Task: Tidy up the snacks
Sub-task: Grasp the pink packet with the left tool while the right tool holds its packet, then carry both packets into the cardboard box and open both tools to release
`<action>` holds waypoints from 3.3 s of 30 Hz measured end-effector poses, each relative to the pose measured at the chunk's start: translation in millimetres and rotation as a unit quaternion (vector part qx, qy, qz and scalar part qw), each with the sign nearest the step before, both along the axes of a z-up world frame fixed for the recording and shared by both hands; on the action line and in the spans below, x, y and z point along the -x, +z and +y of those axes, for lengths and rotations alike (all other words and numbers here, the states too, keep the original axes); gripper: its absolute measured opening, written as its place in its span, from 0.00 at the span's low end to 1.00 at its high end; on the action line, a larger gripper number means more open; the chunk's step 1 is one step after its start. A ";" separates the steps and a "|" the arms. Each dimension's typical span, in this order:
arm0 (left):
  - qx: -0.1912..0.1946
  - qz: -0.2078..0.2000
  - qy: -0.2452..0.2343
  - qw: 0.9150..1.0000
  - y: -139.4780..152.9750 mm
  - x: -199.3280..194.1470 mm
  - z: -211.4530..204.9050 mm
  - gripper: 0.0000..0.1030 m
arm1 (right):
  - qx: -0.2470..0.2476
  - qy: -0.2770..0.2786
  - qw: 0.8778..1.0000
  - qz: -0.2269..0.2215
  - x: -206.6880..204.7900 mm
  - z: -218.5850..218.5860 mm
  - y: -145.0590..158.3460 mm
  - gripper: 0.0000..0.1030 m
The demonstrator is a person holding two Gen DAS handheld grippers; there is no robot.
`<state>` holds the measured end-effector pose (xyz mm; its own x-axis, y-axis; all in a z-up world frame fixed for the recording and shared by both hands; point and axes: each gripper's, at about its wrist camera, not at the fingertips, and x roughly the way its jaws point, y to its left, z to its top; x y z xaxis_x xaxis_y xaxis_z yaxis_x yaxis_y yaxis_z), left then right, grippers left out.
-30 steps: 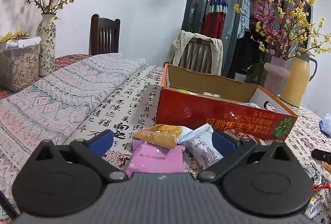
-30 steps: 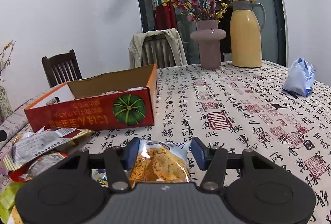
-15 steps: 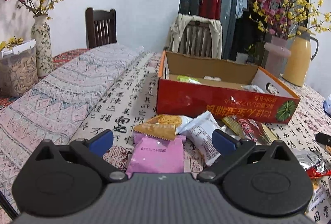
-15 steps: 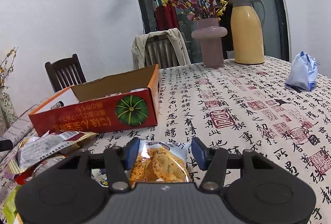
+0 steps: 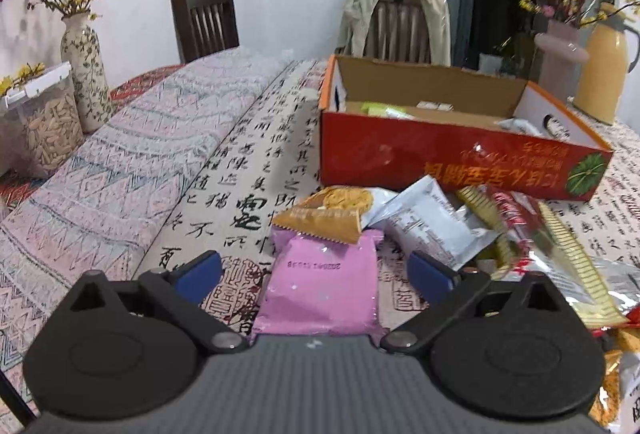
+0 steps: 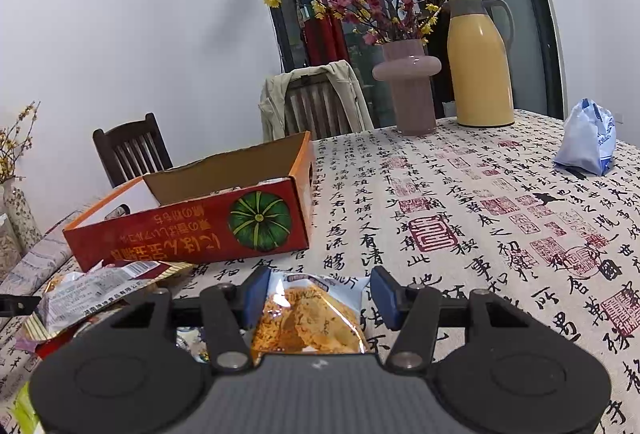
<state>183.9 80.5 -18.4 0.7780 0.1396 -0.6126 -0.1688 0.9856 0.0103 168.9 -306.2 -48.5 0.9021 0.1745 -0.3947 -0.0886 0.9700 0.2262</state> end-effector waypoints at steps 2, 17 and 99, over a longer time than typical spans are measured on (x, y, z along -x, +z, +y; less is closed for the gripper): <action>0.004 0.012 -0.002 1.000 -2.3 -5.5 0.0 0.88 | -0.001 0.000 1.000 -0.001 0.2 -0.4 -0.3 0.53; 0.013 0.026 -0.010 1.000 -11.0 -1.9 -7.5 0.61 | 0.000 0.000 1.000 -0.001 0.5 0.0 -0.4 0.53; 0.048 -0.183 -0.049 0.981 80.9 -107.5 -48.1 1.00 | 0.044 0.062 0.995 -0.063 -143.0 73.0 73.2 1.00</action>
<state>291.4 32.4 62.5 0.9547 0.0085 -0.2975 -0.0485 0.9907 -0.1272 311.9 -233.1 24.8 0.9191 0.2579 -0.2979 -0.2320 0.9653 0.1198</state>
